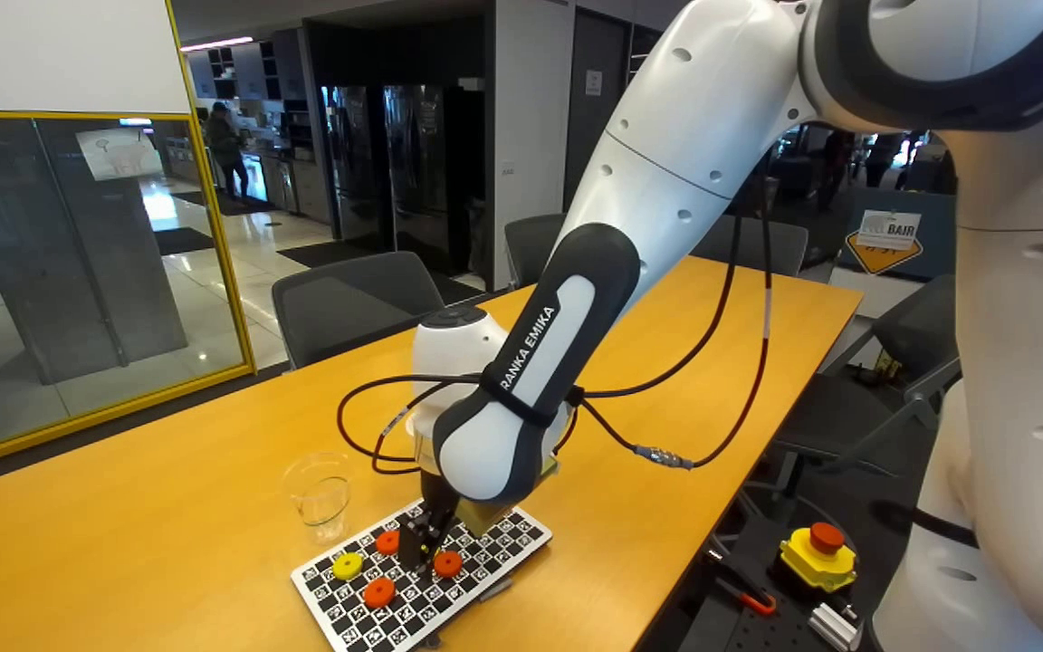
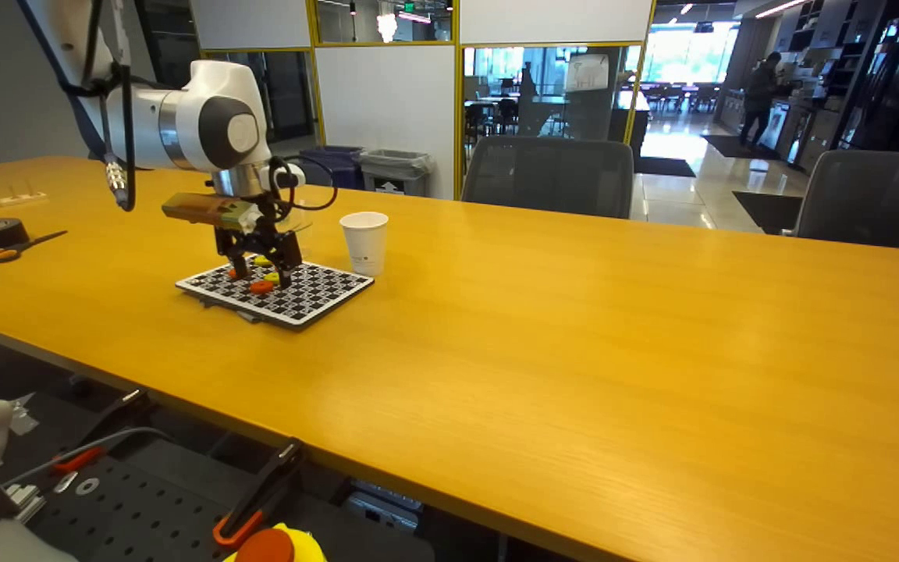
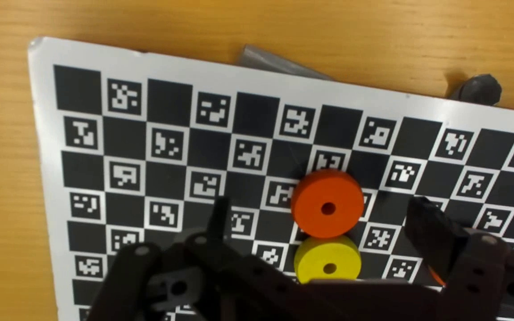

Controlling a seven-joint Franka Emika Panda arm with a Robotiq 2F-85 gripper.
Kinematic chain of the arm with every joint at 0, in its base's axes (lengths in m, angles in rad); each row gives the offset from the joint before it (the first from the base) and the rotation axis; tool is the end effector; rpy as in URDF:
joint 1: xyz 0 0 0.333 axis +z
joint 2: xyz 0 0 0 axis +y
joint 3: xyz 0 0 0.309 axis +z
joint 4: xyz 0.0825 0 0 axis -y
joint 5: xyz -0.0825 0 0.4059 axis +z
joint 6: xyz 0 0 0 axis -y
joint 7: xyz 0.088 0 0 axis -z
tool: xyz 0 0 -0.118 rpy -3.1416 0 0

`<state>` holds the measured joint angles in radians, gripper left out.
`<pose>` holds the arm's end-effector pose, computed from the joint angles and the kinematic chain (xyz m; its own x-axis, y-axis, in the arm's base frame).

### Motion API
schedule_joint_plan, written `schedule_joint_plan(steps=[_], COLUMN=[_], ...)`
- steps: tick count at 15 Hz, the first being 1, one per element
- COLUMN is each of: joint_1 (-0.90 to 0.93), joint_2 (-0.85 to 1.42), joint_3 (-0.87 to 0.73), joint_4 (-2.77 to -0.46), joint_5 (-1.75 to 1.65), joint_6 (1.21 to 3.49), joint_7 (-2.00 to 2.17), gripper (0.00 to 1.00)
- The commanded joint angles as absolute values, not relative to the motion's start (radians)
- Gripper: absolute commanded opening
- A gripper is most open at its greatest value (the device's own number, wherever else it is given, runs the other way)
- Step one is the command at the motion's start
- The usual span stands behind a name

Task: Put the orange rings inside the white cup and the yellow rings inside the clear cup

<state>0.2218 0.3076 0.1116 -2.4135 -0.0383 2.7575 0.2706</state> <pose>0.4763 0.1702 0.1520 0.9953 0.0916 0.0328 0.0925 -0.9953 -0.0278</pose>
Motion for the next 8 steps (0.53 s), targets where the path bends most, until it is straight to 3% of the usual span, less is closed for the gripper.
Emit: schedule_joint_plan(steps=[1,8], joint_1=[0.218,0.216], joint_2=[0.280,0.277], joint_3=[0.126,0.118], joint_4=[-2.450,-2.441], joint_5=[0.007,0.013], joint_6=[2.790,2.790], joint_7=[0.261,0.261], gripper=[1.00,1.00])
